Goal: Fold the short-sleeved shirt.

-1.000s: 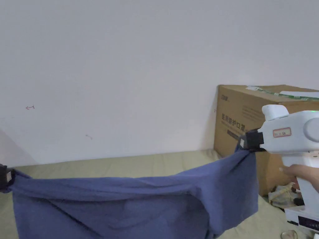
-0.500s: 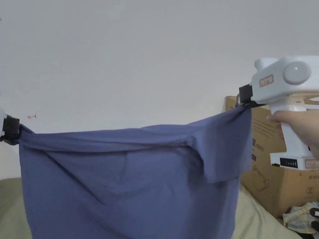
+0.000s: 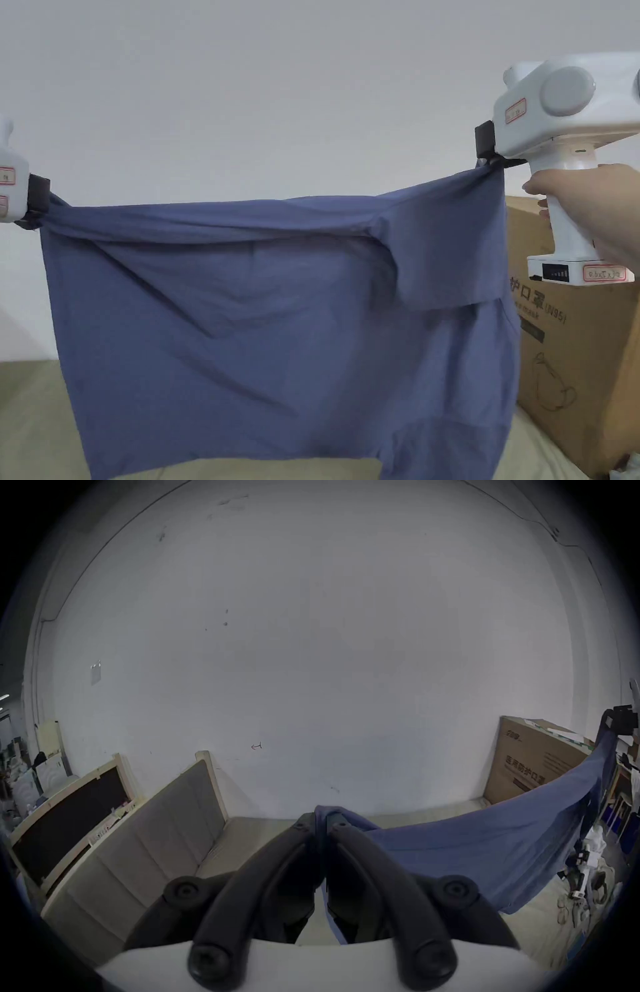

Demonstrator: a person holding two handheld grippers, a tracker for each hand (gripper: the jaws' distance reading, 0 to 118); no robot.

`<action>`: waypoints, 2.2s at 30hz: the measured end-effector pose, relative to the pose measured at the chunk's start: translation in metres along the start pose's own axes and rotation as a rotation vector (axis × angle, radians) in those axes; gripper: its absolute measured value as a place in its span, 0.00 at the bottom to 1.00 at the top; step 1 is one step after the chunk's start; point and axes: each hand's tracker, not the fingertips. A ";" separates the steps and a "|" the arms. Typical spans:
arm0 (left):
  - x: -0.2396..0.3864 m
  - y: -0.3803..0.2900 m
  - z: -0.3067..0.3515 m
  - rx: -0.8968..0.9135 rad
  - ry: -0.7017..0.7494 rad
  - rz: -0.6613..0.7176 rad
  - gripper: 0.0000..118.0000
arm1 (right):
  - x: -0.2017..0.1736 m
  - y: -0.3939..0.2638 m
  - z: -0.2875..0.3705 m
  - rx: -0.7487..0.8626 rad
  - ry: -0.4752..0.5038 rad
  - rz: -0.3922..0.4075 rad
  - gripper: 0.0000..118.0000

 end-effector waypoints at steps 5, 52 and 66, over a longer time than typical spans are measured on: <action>0.006 -0.046 -0.031 -0.077 0.002 0.007 0.03 | -0.005 -0.055 -0.041 -0.096 0.012 -0.023 0.04; -0.034 -0.447 0.183 -0.780 -0.151 0.078 0.99 | 0.048 -0.539 0.147 -0.923 0.071 -0.231 0.83; 0.022 -0.346 0.192 -0.543 -0.222 -0.064 0.69 | -0.006 -0.418 0.175 -0.599 0.113 -0.165 0.80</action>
